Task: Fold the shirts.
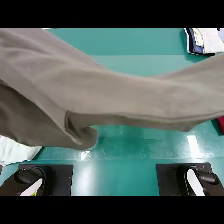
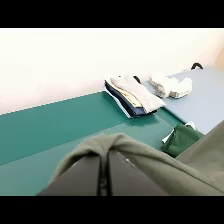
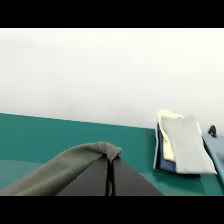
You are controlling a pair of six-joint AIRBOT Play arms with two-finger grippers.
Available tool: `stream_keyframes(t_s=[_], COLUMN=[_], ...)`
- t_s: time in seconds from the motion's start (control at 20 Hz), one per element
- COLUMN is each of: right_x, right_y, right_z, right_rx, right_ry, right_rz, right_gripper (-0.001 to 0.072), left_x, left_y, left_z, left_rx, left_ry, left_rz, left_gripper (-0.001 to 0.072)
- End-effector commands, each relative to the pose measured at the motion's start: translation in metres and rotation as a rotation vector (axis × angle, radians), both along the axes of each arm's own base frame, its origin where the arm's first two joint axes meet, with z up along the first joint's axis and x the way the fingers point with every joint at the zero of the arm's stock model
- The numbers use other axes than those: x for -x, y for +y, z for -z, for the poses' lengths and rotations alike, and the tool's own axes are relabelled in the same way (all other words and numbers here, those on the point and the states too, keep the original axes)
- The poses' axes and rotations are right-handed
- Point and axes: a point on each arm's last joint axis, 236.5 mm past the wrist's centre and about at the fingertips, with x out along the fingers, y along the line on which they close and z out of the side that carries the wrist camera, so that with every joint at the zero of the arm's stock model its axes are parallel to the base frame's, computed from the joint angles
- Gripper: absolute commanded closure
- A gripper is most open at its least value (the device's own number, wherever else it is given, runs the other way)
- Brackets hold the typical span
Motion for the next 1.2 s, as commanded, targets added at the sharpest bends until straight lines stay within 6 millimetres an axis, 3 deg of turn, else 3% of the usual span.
stream_keyframes(t_s=[0.0,0.15,0.25,0.5,0.65,0.75,0.95,1.15], right_x=[-0.001,-0.026,-0.045,-0.115,-0.162,-0.194,-0.265,-0.322], right_y=[-0.024,-0.031,-0.036,-0.047,-0.053,-0.056,-0.047,-0.041], right_z=[0.028,0.082,0.107,0.176,0.227,0.253,0.284,0.323], right_rx=[-0.051,-0.1,-0.126,-0.241,-0.282,-0.284,-0.224,-0.209], right_ry=[0.131,0.408,0.566,0.891,1.027,1.056,0.977,0.927], right_rz=[0.099,0.101,0.098,0.081,0.057,0.045,-0.017,-0.039], right_gripper=[0.0698,0.0698,0.0698,0.0699,0.0698,0.0698,0.0698,0.0698], left_x=[-0.002,-0.018,-0.038,-0.123,-0.181,-0.23,-0.323,-0.371], left_y=[-0.001,-0.008,-0.008,0.013,0.004,-0.002,0.006,0.005], left_z=[0.018,0.068,0.098,0.178,0.234,0.26,0.311,0.369], left_rx=[-0.017,-0.102,-0.156,-0.386,-0.542,-0.553,-0.515,-0.522], left_ry=[0.073,0.244,0.332,0.509,0.59,0.604,0.608,0.651], left_rz=[0.002,0.006,-0.021,-0.197,-0.199,-0.219,-0.29,-0.303], left_gripper=[0.0677,0.0677,0.0677,0.0677,0.0677,0.0676,0.0676,0.0676])
